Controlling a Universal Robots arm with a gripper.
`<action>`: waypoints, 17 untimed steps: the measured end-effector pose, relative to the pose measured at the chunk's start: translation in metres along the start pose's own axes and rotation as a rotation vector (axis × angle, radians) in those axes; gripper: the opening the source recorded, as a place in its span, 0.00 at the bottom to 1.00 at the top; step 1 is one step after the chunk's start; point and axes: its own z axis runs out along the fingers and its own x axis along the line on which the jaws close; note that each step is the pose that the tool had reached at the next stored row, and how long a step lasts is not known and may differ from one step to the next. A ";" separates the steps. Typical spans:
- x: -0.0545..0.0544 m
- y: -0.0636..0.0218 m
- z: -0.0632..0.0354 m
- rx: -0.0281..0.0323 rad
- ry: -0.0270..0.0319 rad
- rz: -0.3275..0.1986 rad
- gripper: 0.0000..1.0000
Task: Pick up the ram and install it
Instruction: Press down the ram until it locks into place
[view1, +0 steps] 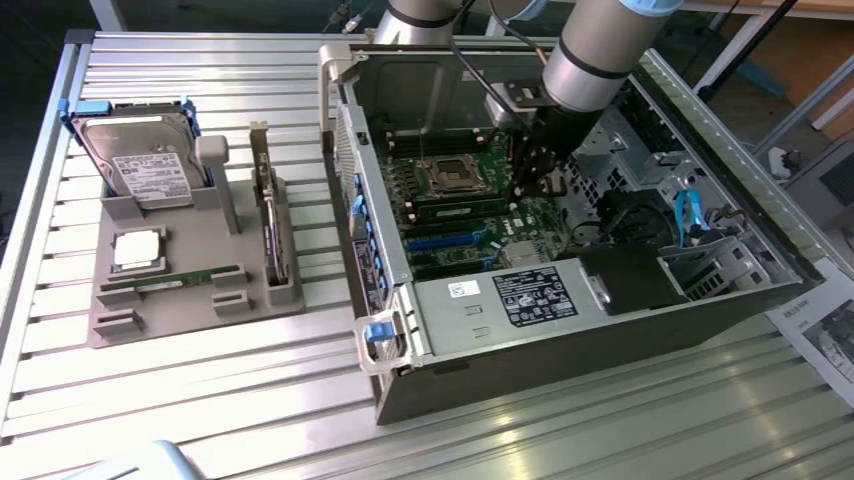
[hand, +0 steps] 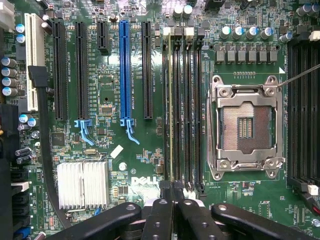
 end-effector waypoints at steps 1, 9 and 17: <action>0.000 0.0000 0.0002 -0.0001 0.0003 0.000 0.10; 0.000 0.0000 0.0007 -0.0001 0.0001 0.000 0.10; 0.000 0.0000 0.0018 -0.0001 0.0001 0.000 0.10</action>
